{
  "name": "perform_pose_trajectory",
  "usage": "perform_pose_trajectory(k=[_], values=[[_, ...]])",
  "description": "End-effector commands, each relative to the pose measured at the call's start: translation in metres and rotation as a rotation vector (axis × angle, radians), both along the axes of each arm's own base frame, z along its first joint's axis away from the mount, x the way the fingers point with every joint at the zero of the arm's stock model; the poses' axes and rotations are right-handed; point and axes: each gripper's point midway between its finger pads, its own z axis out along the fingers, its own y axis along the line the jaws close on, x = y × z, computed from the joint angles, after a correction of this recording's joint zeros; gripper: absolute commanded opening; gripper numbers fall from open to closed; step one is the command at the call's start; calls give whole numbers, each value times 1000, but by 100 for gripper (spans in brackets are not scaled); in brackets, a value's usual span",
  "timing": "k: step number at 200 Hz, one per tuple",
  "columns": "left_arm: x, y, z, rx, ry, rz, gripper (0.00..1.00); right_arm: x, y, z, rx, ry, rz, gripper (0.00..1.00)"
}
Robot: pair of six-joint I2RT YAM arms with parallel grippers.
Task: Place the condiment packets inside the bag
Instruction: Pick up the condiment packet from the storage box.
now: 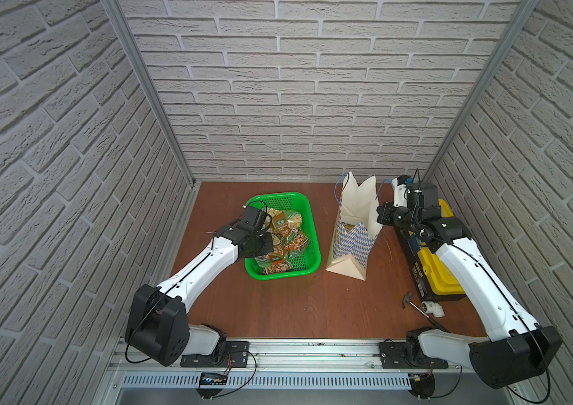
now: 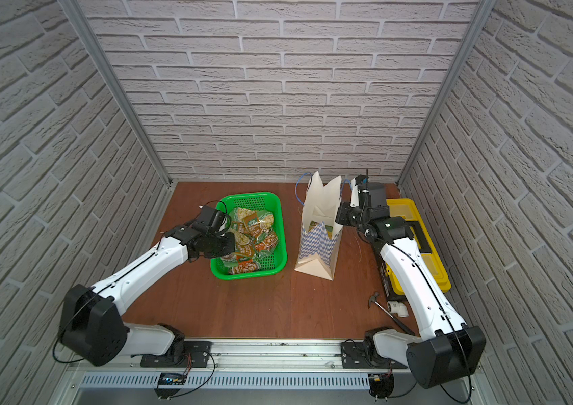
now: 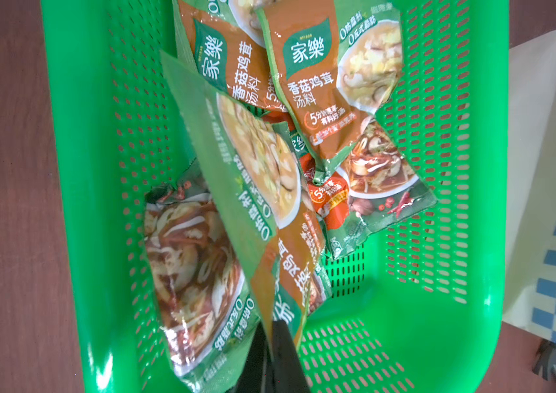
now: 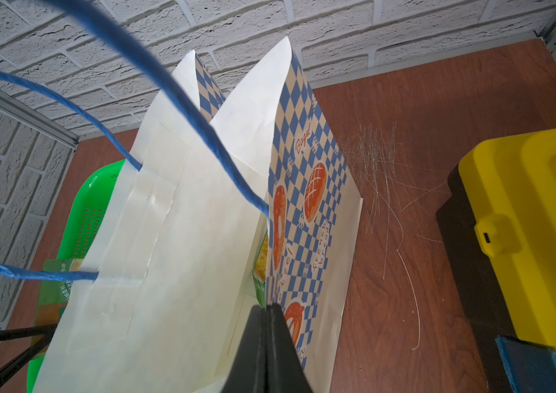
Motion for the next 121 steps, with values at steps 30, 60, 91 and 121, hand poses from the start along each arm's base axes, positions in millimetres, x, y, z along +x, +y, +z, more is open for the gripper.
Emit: perform_pose_trajectory(k=[30, 60, 91, 121], values=[[13, -19, 123, -6, -338, -42, 0, -4, 1, 4, 16, -15, 7, 3], [9, -42, 200, -80, -507, -104, 0, -5, 0, 5, 14, -18, 3, 3], [-9, -62, 271, -110, -666, -168, 0, -7, -1, 5, 12, -17, -1, 3], [-22, -90, 318, -266, -760, -256, 0, -8, -1, 6, 14, -18, -1, 3]])
